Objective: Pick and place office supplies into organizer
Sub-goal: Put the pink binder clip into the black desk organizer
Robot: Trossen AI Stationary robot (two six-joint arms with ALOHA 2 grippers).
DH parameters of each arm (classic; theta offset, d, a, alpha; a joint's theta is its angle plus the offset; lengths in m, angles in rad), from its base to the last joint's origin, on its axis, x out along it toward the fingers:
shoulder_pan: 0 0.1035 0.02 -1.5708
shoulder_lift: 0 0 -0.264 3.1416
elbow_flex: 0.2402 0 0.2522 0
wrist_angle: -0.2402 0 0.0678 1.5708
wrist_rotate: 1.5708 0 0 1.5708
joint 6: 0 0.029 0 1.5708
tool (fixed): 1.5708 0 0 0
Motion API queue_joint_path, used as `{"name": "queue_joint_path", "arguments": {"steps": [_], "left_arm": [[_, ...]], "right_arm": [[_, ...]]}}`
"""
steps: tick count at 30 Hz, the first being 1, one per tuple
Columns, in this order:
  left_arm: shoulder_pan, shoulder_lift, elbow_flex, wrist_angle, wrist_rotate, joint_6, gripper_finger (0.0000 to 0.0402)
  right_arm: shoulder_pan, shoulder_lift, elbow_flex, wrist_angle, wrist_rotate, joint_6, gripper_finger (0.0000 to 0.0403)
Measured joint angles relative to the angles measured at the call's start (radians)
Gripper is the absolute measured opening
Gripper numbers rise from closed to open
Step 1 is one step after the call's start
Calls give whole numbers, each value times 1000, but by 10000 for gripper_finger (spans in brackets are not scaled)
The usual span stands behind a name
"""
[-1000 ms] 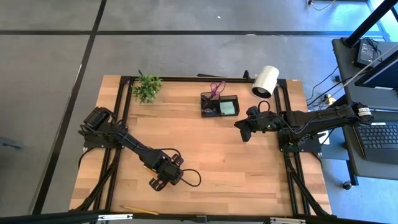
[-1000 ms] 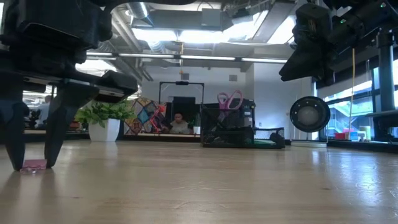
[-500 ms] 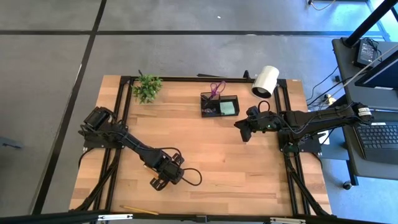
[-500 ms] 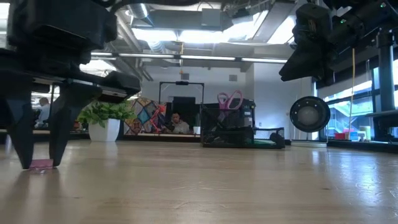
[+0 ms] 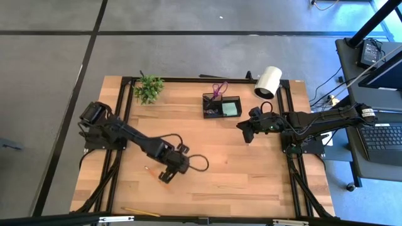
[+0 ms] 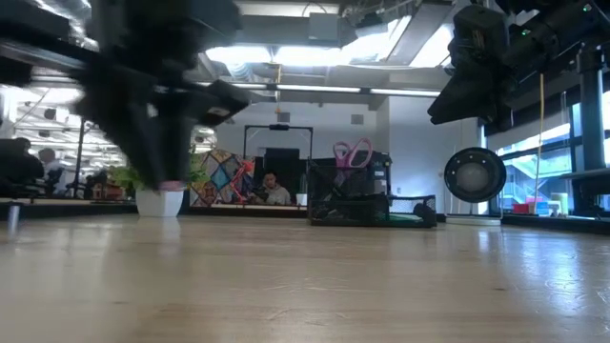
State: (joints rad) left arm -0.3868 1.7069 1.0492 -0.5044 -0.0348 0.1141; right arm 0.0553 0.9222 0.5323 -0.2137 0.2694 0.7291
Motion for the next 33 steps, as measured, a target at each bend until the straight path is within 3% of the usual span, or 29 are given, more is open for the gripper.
{"name": "queue_joint_path", "arguments": {"steps": [10,18,23,33], "left_arm": [[183,-8,1,110,-135,-31,70],[375,-7,1,366,-173,-49,70],[488,-7,1,502,-174,-49,70],[626,49,2,580,-103,-21,70]], "right_arm": [[0,0,0,6,0,0,76],[0,0,0,15,0,-32,76],[-7,0,0,17,1,-45,76],[-63,0,0,36,2,-136,76]]}}
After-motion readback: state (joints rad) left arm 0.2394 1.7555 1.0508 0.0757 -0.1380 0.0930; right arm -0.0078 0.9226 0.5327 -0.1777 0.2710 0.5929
